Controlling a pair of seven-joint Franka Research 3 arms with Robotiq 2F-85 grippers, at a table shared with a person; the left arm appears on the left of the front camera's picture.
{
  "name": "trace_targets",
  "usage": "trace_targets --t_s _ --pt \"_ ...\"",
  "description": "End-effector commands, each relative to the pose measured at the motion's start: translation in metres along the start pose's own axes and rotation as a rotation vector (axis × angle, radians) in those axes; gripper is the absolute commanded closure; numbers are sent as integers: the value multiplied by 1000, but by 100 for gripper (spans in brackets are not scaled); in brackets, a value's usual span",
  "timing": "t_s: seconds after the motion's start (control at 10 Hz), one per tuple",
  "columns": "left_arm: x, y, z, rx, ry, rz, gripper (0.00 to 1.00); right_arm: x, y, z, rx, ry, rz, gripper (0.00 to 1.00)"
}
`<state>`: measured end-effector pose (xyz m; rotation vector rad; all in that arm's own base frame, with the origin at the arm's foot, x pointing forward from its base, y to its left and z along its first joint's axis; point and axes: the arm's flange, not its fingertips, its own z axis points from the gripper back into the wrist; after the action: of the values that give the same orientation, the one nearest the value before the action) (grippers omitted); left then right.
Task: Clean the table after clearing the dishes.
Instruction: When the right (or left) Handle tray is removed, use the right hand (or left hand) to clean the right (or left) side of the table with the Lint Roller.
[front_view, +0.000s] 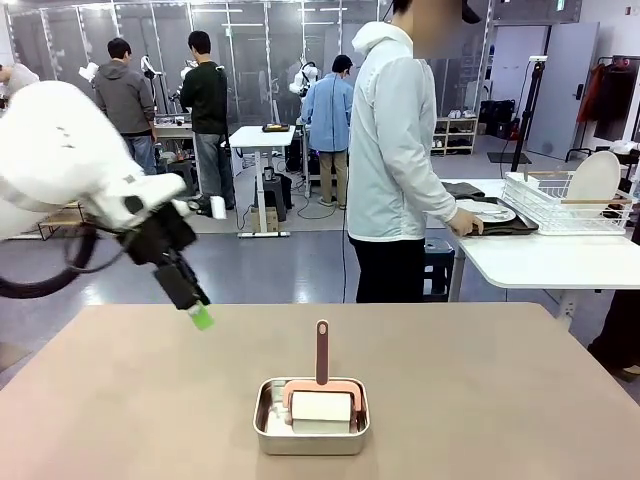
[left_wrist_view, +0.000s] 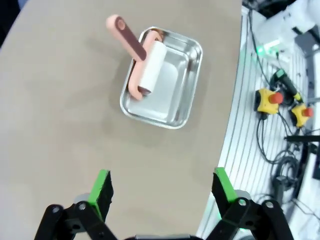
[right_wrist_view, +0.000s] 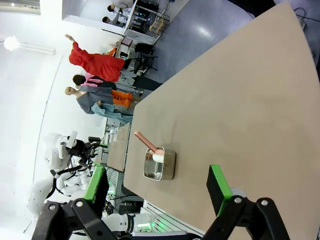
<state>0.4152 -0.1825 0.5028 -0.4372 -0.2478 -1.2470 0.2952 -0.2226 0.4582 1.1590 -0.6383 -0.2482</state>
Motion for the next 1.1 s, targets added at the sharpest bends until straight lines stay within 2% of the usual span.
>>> trace_targets --t_s 0.0,0.4,0.6,1.0 --pt "45 25 -9 32 113 -55 0 0 1 0 10 1 14 0" --pt "153 38 -39 -10 368 -261 0 0 1 0 10 1 14 0" --pt "195 51 -54 -53 451 -286 0 0 1 0 10 1 14 0" --pt "218 68 -97 -105 480 -279 0 0 1 0 10 1 14 0"
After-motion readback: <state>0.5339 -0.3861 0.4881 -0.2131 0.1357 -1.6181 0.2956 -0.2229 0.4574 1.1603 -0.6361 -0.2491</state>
